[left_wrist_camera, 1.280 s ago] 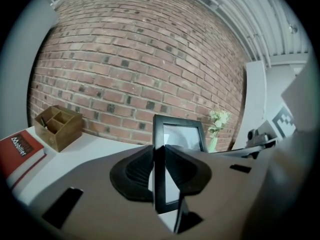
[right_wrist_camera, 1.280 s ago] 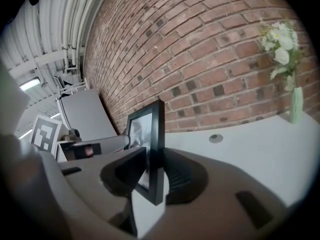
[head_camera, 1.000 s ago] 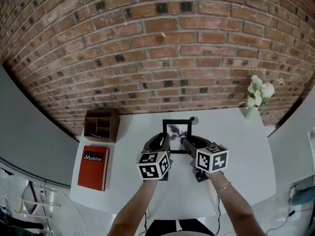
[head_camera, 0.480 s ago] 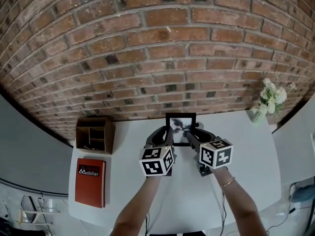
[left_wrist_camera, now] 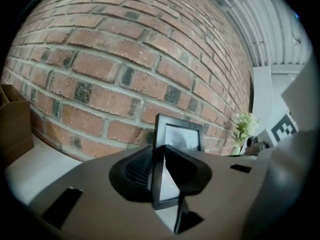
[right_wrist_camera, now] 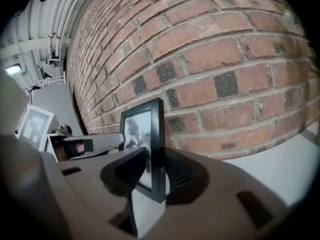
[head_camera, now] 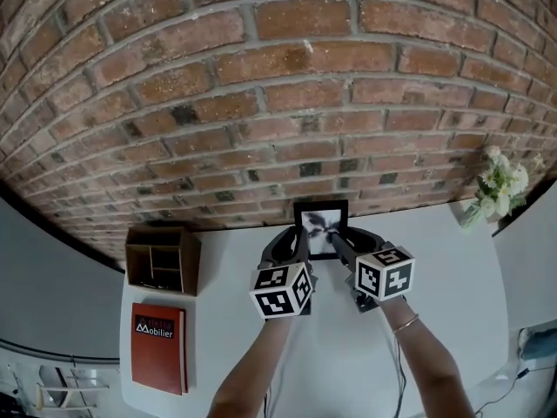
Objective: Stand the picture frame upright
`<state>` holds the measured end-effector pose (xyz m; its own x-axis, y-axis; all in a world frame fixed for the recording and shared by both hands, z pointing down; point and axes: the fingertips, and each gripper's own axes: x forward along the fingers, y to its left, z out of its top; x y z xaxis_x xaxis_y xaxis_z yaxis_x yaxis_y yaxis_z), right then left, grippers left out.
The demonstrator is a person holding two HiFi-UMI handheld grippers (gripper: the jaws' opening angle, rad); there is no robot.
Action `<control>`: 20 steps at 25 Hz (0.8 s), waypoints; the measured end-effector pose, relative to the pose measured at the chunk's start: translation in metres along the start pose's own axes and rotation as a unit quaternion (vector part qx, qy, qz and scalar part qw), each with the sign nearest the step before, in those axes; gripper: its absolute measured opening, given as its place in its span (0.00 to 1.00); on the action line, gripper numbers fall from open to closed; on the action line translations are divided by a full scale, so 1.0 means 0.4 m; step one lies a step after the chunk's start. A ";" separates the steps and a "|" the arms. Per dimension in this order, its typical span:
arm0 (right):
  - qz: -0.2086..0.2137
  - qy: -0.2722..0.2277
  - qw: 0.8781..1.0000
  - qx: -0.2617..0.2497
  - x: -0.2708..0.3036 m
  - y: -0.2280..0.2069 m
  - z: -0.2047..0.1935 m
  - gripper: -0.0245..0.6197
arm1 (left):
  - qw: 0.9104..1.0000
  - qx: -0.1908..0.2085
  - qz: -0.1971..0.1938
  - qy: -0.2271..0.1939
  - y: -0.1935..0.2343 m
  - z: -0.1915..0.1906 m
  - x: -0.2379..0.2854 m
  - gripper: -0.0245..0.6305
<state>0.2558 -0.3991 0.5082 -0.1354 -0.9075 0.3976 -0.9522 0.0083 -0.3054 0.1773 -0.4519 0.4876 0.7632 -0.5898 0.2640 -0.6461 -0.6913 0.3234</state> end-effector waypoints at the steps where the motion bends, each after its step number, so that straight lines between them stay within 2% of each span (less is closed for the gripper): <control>1: 0.002 0.000 1.000 -0.002 0.012 -0.003 0.000 0.21 | 1.000 -0.003 0.001 -0.001 0.008 -0.001 0.008 0.14; 16: 0.005 0.001 1.000 -0.011 0.107 -0.048 -0.024 0.21 | 1.000 -0.018 0.009 -0.006 0.065 -0.031 0.083 0.14; 20: 0.009 -0.003 0.999 -0.031 0.117 -0.053 -0.018 0.21 | 1.000 -0.023 0.011 -0.007 0.070 -0.033 0.092 0.15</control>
<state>0.2677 -0.4386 0.5396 -0.1518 -0.9097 0.3865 -0.9646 0.0511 -0.2587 0.1874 -0.4875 0.5185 0.7484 -0.6109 0.2583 -0.6614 -0.6582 0.3596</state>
